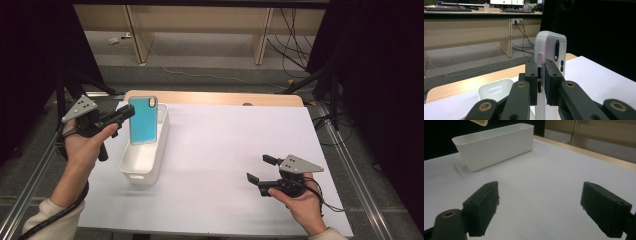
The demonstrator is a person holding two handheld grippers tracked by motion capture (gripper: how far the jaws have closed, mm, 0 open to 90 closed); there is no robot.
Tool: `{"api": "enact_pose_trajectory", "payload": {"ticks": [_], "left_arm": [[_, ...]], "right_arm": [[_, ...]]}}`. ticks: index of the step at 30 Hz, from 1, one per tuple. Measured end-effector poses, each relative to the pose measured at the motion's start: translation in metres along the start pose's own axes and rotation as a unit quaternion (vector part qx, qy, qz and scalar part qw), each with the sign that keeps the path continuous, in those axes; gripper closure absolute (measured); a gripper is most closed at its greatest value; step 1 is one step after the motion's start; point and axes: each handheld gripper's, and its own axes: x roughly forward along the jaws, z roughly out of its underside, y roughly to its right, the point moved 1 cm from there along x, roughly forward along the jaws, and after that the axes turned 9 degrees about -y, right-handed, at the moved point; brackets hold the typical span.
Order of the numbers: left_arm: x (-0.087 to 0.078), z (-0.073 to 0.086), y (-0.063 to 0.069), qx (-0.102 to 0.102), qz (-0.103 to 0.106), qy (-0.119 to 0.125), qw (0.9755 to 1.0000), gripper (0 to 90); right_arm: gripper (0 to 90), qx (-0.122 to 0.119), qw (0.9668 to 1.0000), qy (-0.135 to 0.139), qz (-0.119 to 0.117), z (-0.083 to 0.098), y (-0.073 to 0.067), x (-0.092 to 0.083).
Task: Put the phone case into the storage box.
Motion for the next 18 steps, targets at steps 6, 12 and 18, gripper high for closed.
{"api": "enact_pose_trajectory", "payload": {"ticks": [6,12,18], "left_arm": [[0.0005,0.0006,-0.0041,-0.002,-0.001,-0.001,1.0000,82.4],[0.0012,0.0004,-0.0067,-0.001,-0.003,-0.002,1.0000,82.4],[0.0013,-0.0007,-0.0099,-0.001,-0.003,0.000,1.0000,82.3]], "right_arm": [[16.4,-0.005,1.0000,0.006,0.004,0.0003,0.0007,0.0015],[16.4,0.003,0.9999,-0.009,0.005,-0.0001,0.0003,-0.0019],[16.4,0.007,0.9999,0.008,0.002,-0.0001,0.0000,-0.0001]]}}
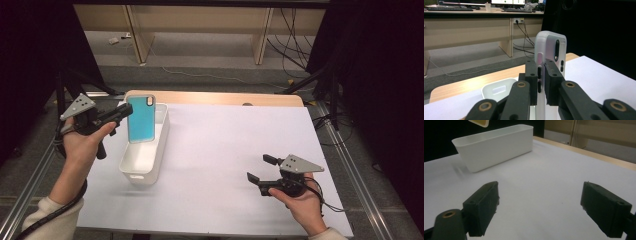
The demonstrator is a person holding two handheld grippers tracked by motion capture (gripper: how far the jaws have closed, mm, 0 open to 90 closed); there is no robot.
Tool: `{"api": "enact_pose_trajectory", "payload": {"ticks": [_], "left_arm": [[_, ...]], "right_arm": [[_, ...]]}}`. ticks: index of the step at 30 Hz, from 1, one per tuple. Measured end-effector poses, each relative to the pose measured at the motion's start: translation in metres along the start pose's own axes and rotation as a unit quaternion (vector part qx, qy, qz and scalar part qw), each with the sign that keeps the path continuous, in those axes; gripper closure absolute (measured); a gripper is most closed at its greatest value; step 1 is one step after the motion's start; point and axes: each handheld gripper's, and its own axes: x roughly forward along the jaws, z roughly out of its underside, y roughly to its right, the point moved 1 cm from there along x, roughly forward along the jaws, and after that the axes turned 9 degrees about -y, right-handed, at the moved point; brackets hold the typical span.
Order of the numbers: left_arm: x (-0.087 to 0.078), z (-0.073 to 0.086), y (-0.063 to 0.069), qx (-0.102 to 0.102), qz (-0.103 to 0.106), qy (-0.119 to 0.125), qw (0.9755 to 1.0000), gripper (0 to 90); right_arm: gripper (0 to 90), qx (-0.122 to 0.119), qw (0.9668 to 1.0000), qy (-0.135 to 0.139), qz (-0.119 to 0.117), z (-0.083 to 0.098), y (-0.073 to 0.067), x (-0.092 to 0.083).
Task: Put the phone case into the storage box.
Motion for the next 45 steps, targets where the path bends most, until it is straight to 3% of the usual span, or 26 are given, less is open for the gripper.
{"api": "enact_pose_trajectory", "payload": {"ticks": [2,4,8,9,10,13,19,21,27,28,31,32,35,36,37,38,45], "left_arm": [[0.000,-0.001,-0.001,0.001,-0.001,0.001,1.0000,82.3],[0.000,-0.001,-0.002,0.001,-0.001,0.002,1.0000,82.3],[0.000,-0.002,-0.003,0.003,-0.001,0.001,1.0000,82.3],[0.001,-0.002,-0.003,0.003,-0.001,0.002,1.0000,82.3],[0.001,-0.002,-0.004,0.003,-0.002,0.003,1.0000,82.3],[0.001,-0.003,-0.004,0.004,0.000,0.004,1.0000,82.3],[0.002,-0.003,-0.006,0.006,-0.001,0.003,1.0000,82.3],[0.002,-0.003,-0.007,0.007,-0.001,0.002,1.0000,82.3],[0.003,-0.005,-0.009,0.008,-0.001,0.004,1.0000,82.3],[0.004,-0.005,-0.010,0.009,-0.002,0.004,0.9999,82.3],[0.004,-0.006,-0.011,0.010,-0.003,0.004,0.9999,82.3],[0.004,-0.006,-0.011,0.010,-0.003,0.004,0.9999,82.4],[0.005,-0.007,-0.011,0.012,-0.004,0.003,0.9999,82.3],[0.006,-0.007,-0.012,0.012,-0.005,0.003,0.9999,82.3],[0.006,-0.007,-0.012,0.013,-0.005,0.003,0.9999,82.3],[0.006,-0.007,-0.013,0.014,-0.004,0.003,0.9999,82.3],[0.011,-0.007,-0.013,0.017,-0.004,0.000,0.9998,82.3]], "right_arm": [[16.4,0.002,1.0000,0.005,-0.004,0.001,0.000,0.000],[16.4,-0.003,0.9999,-0.008,0.007,0.002,0.001,-0.005],[16.4,0.017,0.9998,0.005,-0.002,0.004,0.001,-0.006],[16.4,0.001,1.0000,0.007,0.004,0.005,0.003,-0.007],[16.4,0.012,0.9999,-0.002,0.004,0.005,0.002,-0.009],[16.4,0.017,0.9998,0.010,0.001,0.006,0.003,-0.009],[16.4,0.015,0.9998,-0.010,0.006,0.006,0.003,-0.013],[16.4,0.019,0.9998,0.007,-0.002,0.006,0.003,-0.010],[16.4,0.021,0.9998,0.000,0.006,0.006,0.003,-0.012],[16.5,0.019,0.9997,0.013,0.003,0.006,0.003,-0.010],[16.5,0.018,0.9997,0.013,0.005,0.006,0.003,-0.011],[16.6,0.007,0.9997,0.019,0.014,0.006,0.005,-0.011],[16.8,0.016,0.9997,0.006,0.016,0.006,0.003,-0.014],[16.8,0.022,0.9995,-0.016,0.013,0.006,0.003,-0.018],[16.8,0.012,0.9997,-0.008,0.020,0.006,0.004,-0.017],[16.8,0.018,0.9997,0.007,0.015,0.006,0.004,-0.015],[16.7,0.012,0.9996,0.003,0.024,0.007,0.004,-0.017]]}}
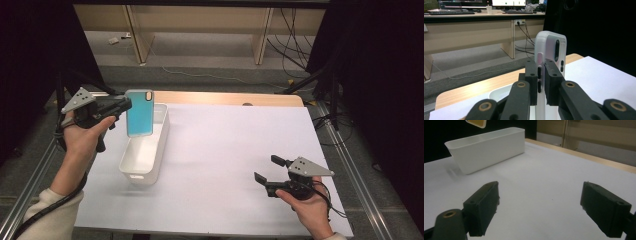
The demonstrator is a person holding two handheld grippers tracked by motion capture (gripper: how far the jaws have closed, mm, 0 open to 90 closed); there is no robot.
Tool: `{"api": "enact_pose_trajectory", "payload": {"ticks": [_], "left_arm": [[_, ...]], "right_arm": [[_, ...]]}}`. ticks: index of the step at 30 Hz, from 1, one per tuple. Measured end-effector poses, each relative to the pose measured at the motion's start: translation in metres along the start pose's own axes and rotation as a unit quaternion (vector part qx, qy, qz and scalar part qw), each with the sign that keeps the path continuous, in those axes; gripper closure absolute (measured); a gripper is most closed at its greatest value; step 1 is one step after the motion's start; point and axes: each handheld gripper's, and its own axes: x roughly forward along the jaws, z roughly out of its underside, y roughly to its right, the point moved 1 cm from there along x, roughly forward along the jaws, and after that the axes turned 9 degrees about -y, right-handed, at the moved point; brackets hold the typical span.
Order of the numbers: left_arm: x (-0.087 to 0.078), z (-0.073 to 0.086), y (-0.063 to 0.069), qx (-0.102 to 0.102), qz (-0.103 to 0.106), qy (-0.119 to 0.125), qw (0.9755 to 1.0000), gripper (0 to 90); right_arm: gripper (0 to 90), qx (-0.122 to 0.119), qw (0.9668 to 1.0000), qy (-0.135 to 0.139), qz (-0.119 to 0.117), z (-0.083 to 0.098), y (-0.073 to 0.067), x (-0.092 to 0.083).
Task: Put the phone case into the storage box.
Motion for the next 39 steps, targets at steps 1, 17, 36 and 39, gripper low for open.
{"api": "enact_pose_trajectory", "payload": {"ticks": [1,17,36,39], "left_arm": [[0.001,0.000,0.000,-0.001,0.000,0.001,1.0000,82.3],[0.008,-0.002,-0.007,0.007,-0.003,-0.006,1.0000,82.3],[0.017,-0.003,-0.016,0.014,-0.017,-0.017,0.9996,82.3],[0.019,-0.003,-0.017,0.019,-0.015,-0.017,0.9996,82.3]], "right_arm": [[16.7,0.000,0.9999,-0.010,0.003,0.000,0.000,-0.002],[16.9,0.009,0.9999,-0.004,0.005,0.001,0.002,-0.004],[16.9,0.016,0.9998,0.009,-0.002,0.001,0.002,-0.002],[17.0,0.016,0.9998,0.009,-0.002,0.001,0.002,-0.002]]}}
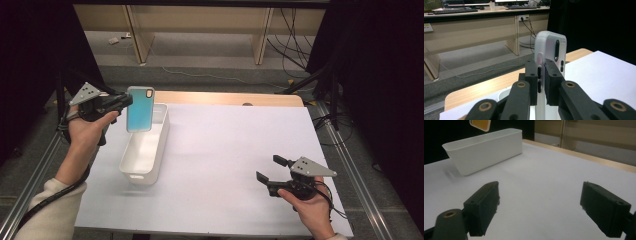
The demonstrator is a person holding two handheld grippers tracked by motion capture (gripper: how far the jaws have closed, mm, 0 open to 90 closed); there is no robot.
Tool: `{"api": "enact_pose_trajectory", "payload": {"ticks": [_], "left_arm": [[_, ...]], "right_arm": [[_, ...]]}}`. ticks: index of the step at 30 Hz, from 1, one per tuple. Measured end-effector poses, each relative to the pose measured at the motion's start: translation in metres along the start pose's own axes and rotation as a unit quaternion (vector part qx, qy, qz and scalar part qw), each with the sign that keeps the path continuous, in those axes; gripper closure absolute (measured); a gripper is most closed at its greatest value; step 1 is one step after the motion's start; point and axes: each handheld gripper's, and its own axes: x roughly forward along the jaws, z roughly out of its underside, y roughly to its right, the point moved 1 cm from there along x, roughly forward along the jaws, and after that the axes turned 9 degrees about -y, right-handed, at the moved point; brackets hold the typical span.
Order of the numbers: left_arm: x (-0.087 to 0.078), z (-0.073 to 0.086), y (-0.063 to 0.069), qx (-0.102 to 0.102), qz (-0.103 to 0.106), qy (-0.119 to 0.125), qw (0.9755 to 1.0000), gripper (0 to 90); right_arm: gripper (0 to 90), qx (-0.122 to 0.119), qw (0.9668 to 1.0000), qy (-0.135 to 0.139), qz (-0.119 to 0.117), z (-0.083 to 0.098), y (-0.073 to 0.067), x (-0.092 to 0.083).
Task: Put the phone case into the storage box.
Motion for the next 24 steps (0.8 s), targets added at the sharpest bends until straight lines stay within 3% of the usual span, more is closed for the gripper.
{"api": "enact_pose_trajectory", "payload": {"ticks": [6,12,13,14,24], "left_arm": [[0.005,0.001,-0.002,0.000,0.001,0.000,1.0000,82.3],[0.009,0.002,-0.003,0.004,0.003,-0.004,1.0000,82.4],[0.009,0.002,-0.003,0.004,0.003,-0.004,1.0000,82.3],[0.010,0.003,-0.003,0.004,0.002,-0.004,1.0000,82.4],[0.016,0.004,-0.007,0.007,0.010,-0.001,0.9999,82.4]], "right_arm": [[17.0,-0.005,1.0000,-0.003,0.007,0.000,0.001,-0.001],[17.0,-0.001,1.0000,0.002,0.001,0.001,0.001,0.000],[17.0,-0.005,0.9998,-0.016,0.009,0.001,0.002,-0.003],[16.9,-0.001,1.0000,0.002,0.002,0.001,0.002,0.000],[16.8,-0.001,1.0000,-0.006,-0.001,0.001,0.001,0.001]]}}
